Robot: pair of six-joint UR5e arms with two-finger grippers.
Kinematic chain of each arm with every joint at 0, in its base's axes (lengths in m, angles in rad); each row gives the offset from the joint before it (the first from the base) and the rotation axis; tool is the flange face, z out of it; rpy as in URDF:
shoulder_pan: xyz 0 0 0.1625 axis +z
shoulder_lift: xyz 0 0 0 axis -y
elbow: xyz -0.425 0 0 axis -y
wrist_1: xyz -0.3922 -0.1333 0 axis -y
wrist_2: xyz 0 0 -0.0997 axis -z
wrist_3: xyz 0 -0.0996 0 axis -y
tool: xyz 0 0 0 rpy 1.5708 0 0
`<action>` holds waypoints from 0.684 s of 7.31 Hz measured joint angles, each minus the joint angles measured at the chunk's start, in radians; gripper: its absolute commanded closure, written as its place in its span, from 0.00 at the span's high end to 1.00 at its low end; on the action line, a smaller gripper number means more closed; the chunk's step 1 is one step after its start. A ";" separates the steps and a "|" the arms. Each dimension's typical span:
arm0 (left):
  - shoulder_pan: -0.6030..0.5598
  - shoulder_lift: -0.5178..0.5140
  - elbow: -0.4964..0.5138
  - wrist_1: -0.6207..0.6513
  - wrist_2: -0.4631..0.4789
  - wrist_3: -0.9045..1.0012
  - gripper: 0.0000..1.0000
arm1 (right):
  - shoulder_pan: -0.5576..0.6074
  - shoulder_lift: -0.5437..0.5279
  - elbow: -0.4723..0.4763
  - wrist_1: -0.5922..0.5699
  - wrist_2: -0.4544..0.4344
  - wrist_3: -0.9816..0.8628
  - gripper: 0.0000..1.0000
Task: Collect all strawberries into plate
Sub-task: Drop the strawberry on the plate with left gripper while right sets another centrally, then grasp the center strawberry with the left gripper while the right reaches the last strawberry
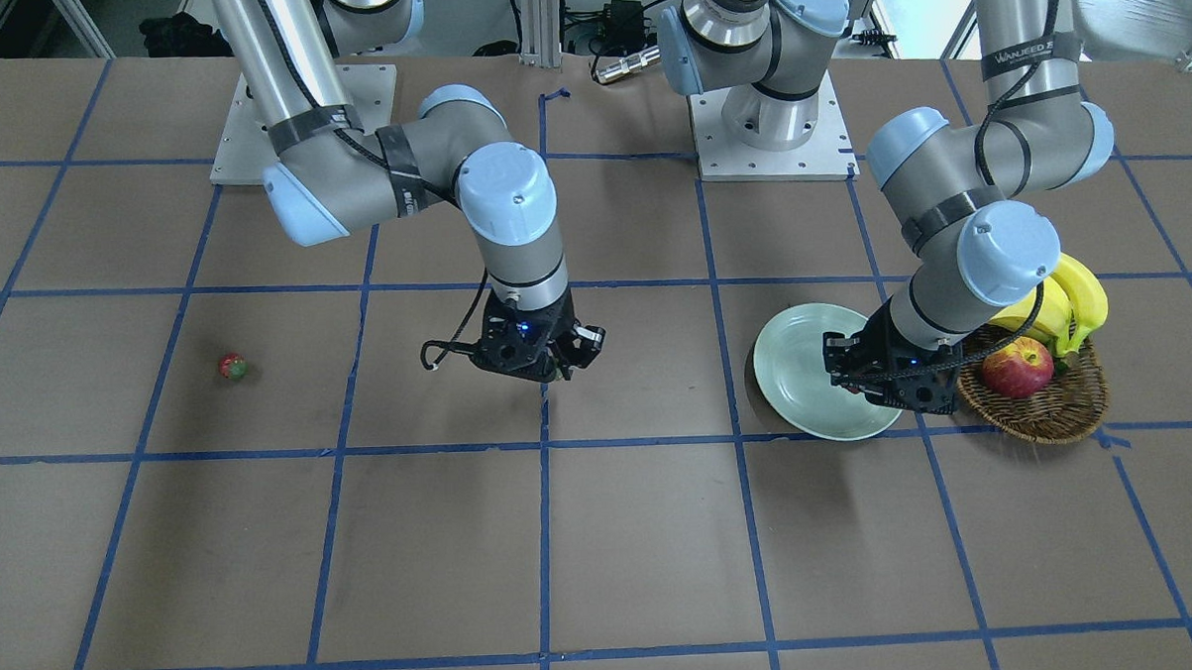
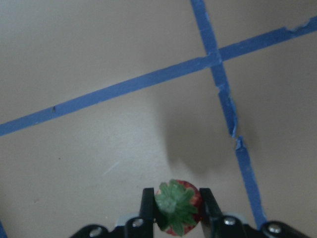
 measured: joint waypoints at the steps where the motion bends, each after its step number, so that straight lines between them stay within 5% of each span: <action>1: 0.004 -0.004 0.001 0.004 0.001 0.001 1.00 | 0.018 0.025 -0.010 -0.001 0.012 0.009 0.85; 2: 0.004 0.001 0.009 0.007 0.001 -0.002 1.00 | 0.024 0.040 -0.013 -0.001 0.025 0.011 1.00; 5: -0.035 0.052 0.048 -0.010 -0.003 -0.039 1.00 | -0.040 -0.012 -0.007 0.019 0.021 -0.066 1.00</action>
